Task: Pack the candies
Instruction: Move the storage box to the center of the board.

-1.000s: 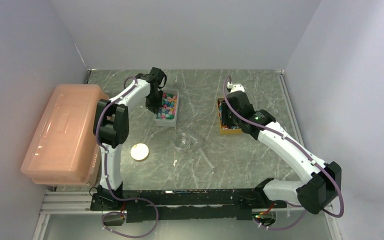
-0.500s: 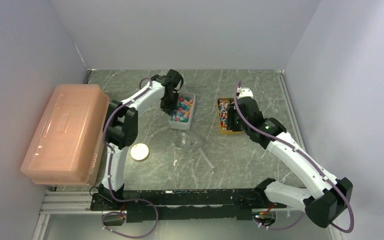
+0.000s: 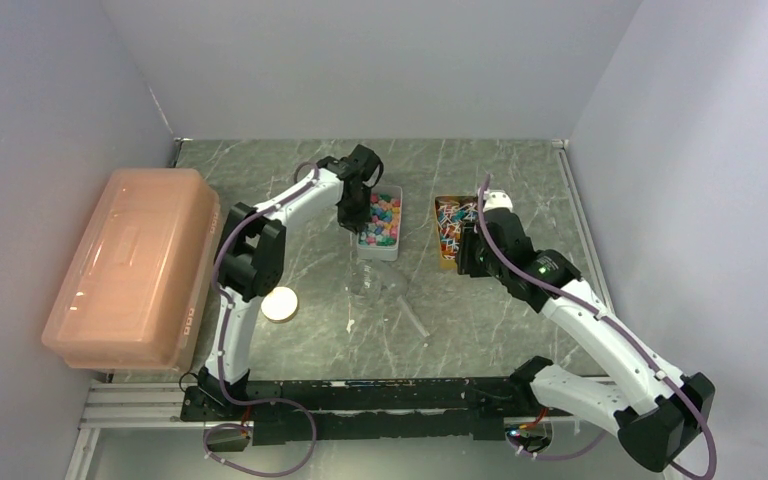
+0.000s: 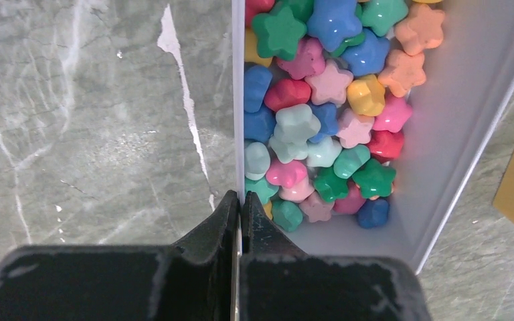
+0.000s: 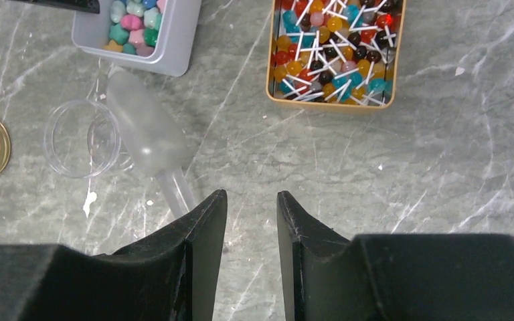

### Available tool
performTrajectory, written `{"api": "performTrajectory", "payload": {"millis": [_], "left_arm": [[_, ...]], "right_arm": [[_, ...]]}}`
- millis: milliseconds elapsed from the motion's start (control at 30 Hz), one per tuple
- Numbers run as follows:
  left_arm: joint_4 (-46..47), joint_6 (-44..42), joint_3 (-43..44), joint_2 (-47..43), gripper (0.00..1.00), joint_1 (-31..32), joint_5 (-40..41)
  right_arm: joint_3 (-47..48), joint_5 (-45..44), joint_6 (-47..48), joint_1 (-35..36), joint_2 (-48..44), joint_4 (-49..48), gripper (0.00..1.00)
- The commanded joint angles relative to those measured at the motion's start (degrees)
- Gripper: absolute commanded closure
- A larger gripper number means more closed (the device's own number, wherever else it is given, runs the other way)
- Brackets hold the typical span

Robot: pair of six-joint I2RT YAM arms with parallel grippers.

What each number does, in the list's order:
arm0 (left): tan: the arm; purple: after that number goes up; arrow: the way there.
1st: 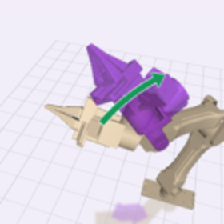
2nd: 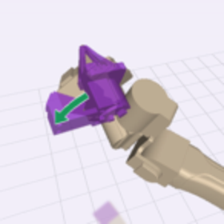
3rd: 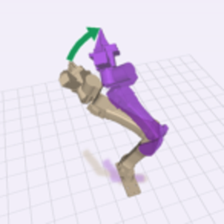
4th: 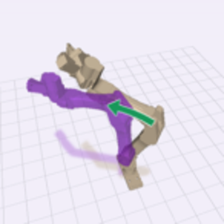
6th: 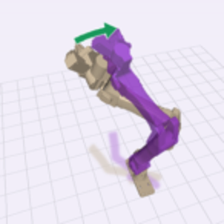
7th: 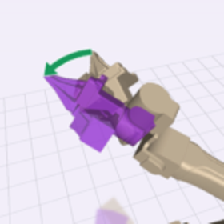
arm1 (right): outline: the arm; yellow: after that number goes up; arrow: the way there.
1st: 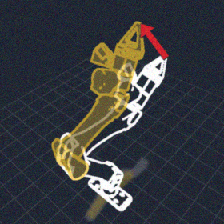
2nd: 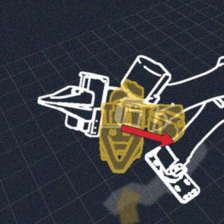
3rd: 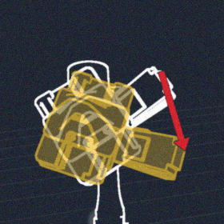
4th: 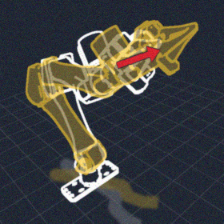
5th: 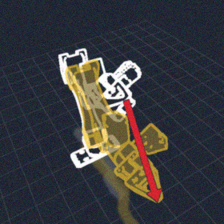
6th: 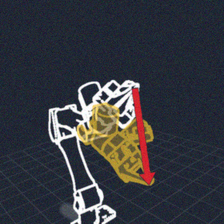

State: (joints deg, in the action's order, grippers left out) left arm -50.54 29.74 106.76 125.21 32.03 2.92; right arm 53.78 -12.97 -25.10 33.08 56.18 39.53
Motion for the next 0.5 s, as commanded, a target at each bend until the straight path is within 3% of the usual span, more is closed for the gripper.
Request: {"api": "performTrajectory", "payload": {"millis": [0, 467], "left_arm": [[2.9, 3.6, -0.4, 0.0, 0.96, 2.0, -1.5], [3.3, 2.9, -1.6, -2.6, 0.66, 2.5, -0.1]], "right_arm": [[-0.9, 1.5, -1.5, 1.0, -1.1, -1.3, 0.62], [-6.0, 0.0, -6.6, 12.9, 2.2, -4.3, 0.42]]}}
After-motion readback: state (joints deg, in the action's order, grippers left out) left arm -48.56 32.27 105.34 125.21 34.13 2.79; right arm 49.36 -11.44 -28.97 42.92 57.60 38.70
